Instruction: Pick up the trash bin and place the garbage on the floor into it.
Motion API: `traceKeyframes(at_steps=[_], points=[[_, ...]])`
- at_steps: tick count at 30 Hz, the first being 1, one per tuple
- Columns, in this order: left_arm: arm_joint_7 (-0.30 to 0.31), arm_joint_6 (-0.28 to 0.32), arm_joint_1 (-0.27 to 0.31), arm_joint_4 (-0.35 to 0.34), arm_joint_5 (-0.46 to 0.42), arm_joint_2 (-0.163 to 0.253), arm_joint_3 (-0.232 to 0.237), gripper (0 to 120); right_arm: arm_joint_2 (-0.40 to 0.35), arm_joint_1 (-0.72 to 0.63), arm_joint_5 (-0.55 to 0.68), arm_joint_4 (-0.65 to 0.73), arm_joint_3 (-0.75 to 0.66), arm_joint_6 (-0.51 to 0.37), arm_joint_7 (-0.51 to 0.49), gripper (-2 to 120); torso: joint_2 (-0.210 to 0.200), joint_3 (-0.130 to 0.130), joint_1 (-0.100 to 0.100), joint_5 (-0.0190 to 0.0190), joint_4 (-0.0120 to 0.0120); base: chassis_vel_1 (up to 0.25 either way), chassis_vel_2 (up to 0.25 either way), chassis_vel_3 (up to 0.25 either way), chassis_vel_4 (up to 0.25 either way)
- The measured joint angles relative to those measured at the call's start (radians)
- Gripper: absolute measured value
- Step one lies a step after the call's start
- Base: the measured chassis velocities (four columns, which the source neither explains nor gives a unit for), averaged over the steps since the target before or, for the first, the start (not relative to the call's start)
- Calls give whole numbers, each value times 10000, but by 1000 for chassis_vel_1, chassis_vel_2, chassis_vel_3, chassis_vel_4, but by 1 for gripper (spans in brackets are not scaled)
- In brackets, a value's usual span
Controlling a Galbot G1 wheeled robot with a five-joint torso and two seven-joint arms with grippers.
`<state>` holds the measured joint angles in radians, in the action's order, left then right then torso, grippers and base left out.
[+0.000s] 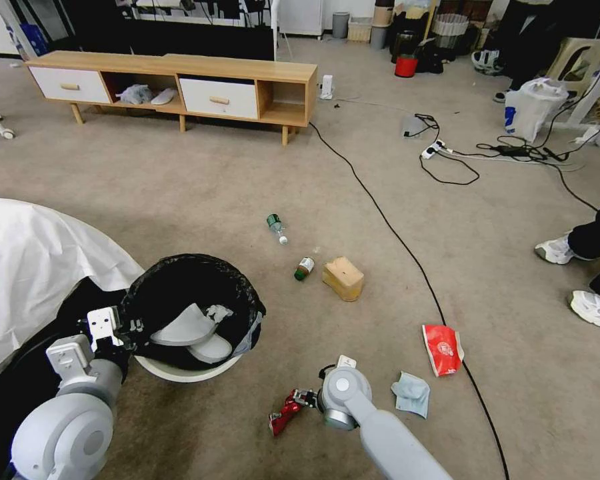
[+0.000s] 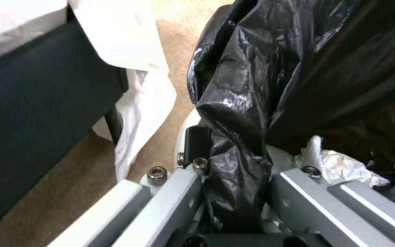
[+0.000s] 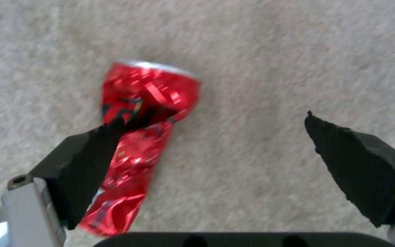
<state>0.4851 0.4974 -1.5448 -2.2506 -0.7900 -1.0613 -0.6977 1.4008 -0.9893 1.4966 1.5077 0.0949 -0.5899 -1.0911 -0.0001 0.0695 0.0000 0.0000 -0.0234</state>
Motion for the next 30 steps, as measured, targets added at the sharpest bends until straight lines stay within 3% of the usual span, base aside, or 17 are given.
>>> traceKeyframes(at_steps=[20, 30], points=[[-132, -77, -205, -167, 148, -137, -175, 1, 267, -27, 408, 505, 161, 275, -638, 100, 0, 0, 0, -1, -1, 0, 0, 0, 0], [-166, -117, -239, -146, 148, -78, -194, 1, 880, 14, 360, 228, -327, 629, -656, 100, 0, 0, 0, -1, 0, 0, 0, 0, 0]])
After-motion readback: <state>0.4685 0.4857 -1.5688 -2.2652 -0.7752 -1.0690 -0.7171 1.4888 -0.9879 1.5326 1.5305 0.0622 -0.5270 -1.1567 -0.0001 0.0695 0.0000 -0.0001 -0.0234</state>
